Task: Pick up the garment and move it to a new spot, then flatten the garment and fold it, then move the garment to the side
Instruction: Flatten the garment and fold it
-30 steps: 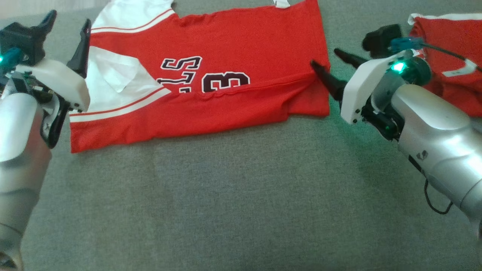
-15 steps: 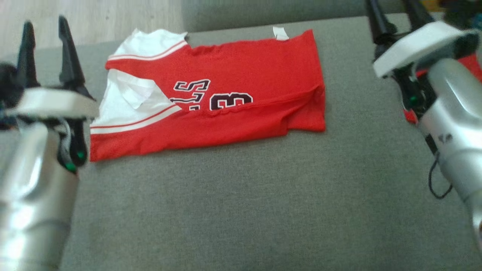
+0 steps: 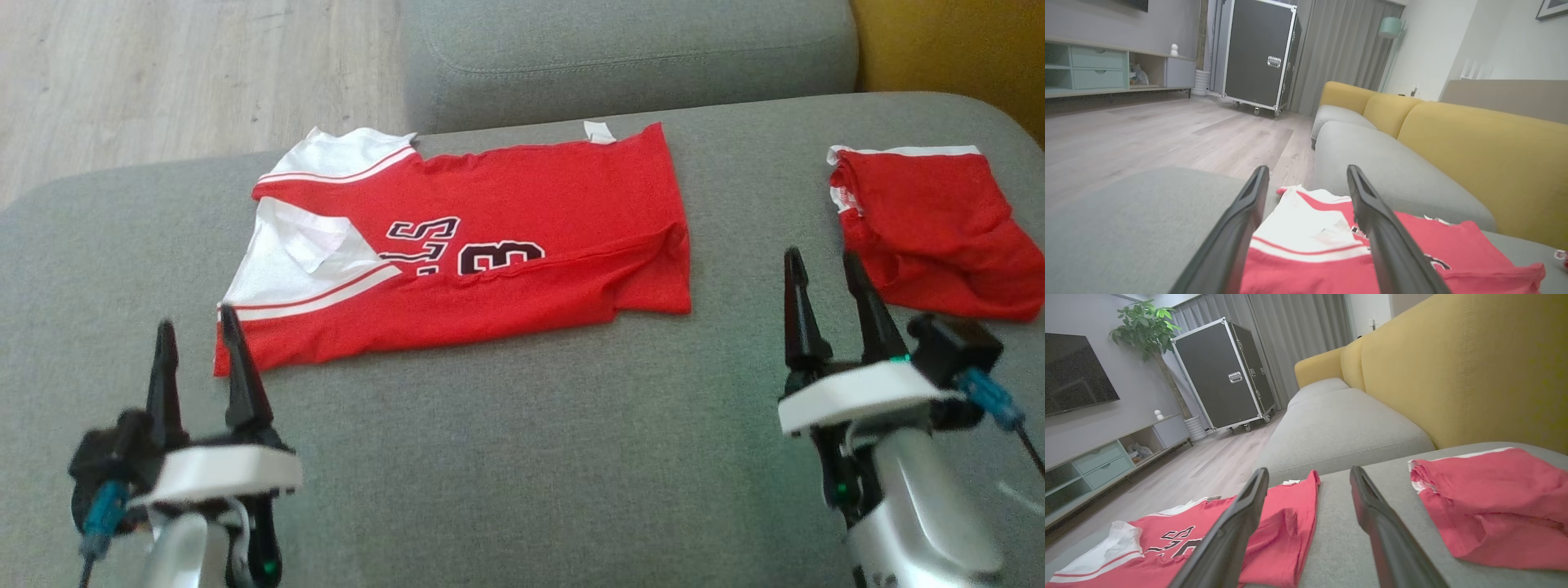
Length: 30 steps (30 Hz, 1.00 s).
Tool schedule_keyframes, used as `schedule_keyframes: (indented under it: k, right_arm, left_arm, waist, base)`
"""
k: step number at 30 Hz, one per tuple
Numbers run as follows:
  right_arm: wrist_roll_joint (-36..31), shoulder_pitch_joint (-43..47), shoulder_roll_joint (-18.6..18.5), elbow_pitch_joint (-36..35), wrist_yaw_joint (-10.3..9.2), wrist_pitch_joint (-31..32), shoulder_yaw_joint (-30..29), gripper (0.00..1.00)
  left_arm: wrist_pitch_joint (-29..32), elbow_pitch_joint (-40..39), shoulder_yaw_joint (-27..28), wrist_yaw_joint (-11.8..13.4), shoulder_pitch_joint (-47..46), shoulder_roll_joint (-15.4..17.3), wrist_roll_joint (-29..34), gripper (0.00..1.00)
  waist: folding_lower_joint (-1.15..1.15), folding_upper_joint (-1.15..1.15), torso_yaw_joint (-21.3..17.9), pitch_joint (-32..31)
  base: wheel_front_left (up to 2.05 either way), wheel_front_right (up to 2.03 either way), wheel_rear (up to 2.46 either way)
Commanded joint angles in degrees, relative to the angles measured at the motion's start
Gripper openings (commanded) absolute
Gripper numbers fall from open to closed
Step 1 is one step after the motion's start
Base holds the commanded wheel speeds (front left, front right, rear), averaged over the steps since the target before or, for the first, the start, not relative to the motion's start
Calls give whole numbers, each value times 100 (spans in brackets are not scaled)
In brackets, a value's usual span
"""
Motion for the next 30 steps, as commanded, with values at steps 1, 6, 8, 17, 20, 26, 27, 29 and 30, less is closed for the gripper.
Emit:
schedule_keyframes:
  k: [1, 6, 8, 17, 20, 26, 27, 29, 30]
  right_arm:
    - [-40, -164, 65, -220, -5, -54, 116, 100]
    - [60, 22, 88, -424, -5, -54, 319, 100]
    - [111, -20, 89, -475, -5, -54, 407, 100]
    - [210, -207, 91, -681, -5, -54, 613, 100]
    - [222, -257, 91, -746, -5, -54, 654, 100]
    - [281, -361, 91, -840, -5, -54, 704, 100]
    - [292, -375, 91, -850, -5, -54, 717, 100]
    - [314, -400, 91, -874, -5, -54, 731, 100]
    - [328, -409, 91, -884, -5, -54, 734, 100]
  left_arm:
    - [-29, -178, 233, -22, -253, 68, 54, 100]
    - [-29, 95, 407, -110, -162, -41, 284, 100]
    - [-29, 243, 469, -108, -244, -33, 369, 100]
    - [287, 1737, 601, 137, -1018, 258, 484, 100]
    - [426, 2233, 667, 206, -1336, 414, 463, 100]
    - [656, 3174, 720, 201, -1842, 688, 404, 100]
    - [699, 3316, 702, 191, -1909, 727, 413, 100]
    - [833, 3584, 645, 128, -2033, 770, 421, 100]
    - [920, 3710, 602, 80, -2085, 782, 430, 100]
  waist:
    - [1, 0, -10, 0]
    - [1, 0, -97, 66]
    - [1, 0, -139, 129]
    - [1, 0, -332, 560]
    - [1, 0, -393, 730]
    - [1, 0, -501, 1002]
    - [1, 0, -516, 1039]
    - [1, 0, -531, 1101]
    - [1, 0, -535, 1125]
  base:
    - [0, 0, 0]
    - [0, 0, 0]
    - [0, 0, 0]
    - [0, 0, 0]
    - [0, 0, 0]
    - [0, 0, 0]
    - [0, 0, 0]
    - [0, 0, 0]
    - [0, 0, 0]
